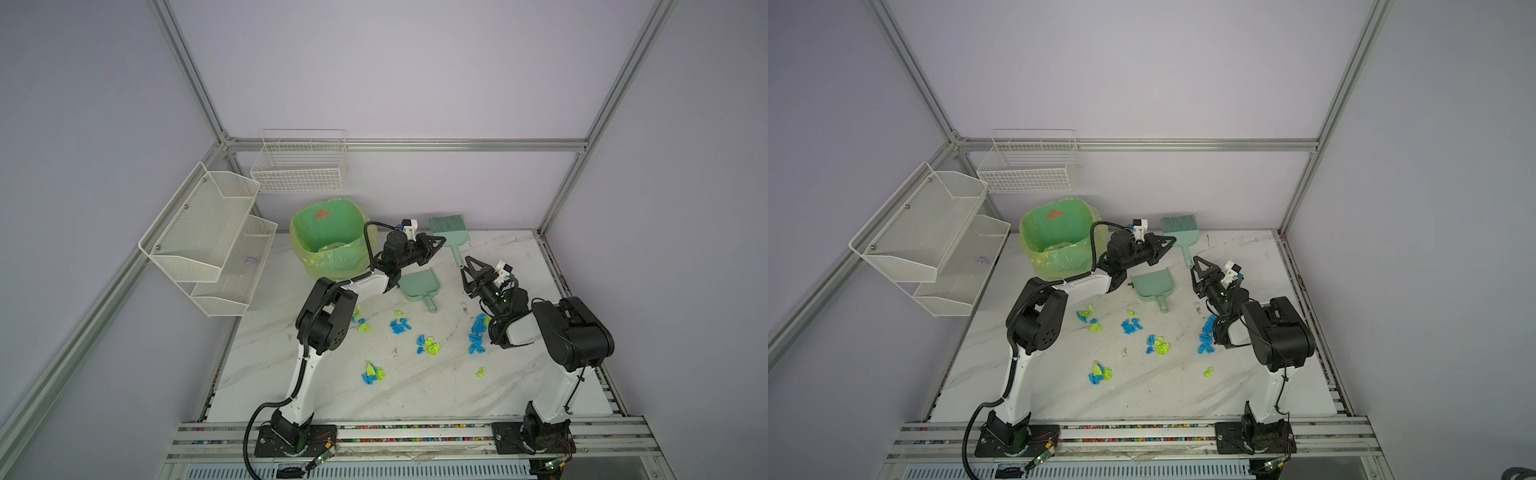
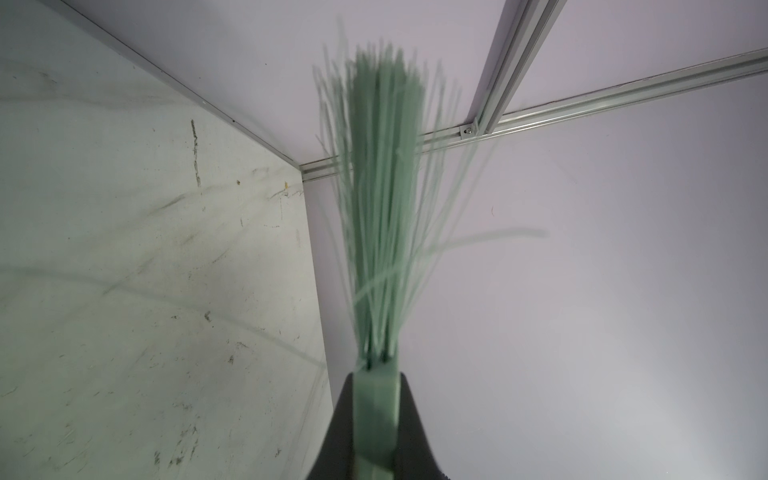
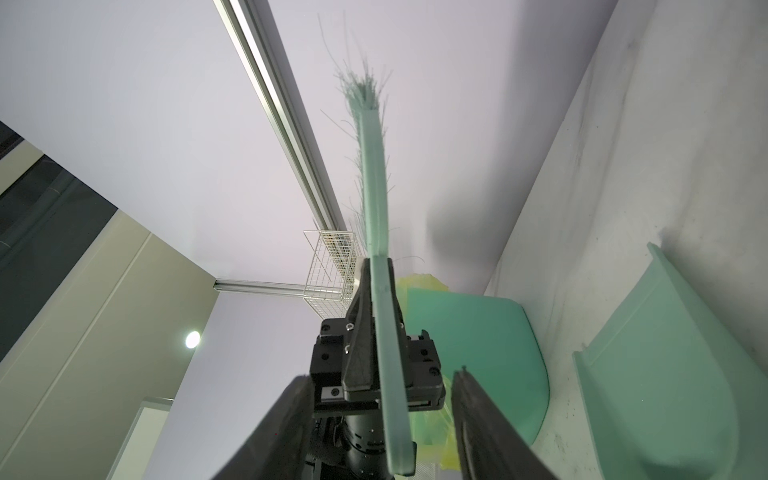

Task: Sweep away the paper scraps from the table

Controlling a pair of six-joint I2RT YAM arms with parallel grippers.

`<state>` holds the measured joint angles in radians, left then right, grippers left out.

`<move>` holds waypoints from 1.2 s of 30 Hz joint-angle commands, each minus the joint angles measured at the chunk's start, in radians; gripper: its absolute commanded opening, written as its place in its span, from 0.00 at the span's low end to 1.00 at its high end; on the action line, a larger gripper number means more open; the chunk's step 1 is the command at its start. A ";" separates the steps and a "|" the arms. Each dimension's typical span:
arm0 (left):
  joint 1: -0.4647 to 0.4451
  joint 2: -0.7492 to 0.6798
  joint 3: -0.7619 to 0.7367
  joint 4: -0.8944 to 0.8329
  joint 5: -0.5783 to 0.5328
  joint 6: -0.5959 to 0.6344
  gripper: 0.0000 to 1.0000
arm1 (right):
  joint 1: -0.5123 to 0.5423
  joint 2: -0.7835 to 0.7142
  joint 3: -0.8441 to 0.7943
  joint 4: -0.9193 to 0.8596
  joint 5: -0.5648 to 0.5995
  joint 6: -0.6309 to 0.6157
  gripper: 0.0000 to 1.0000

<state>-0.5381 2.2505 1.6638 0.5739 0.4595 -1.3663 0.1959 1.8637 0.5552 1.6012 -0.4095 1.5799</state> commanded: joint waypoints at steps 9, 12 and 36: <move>0.000 -0.022 -0.023 0.058 -0.039 -0.013 0.00 | 0.023 0.041 0.123 0.275 -0.025 0.073 0.47; -0.002 -0.026 -0.024 0.057 -0.043 -0.011 0.00 | 0.027 0.051 0.141 0.275 -0.020 0.072 0.42; -0.006 -0.059 -0.060 0.070 -0.067 -0.005 0.00 | 0.048 0.044 0.116 0.273 0.045 0.055 0.34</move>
<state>-0.5465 2.2505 1.6421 0.5900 0.4133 -1.3758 0.2413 1.9335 0.6796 1.5967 -0.3878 1.6077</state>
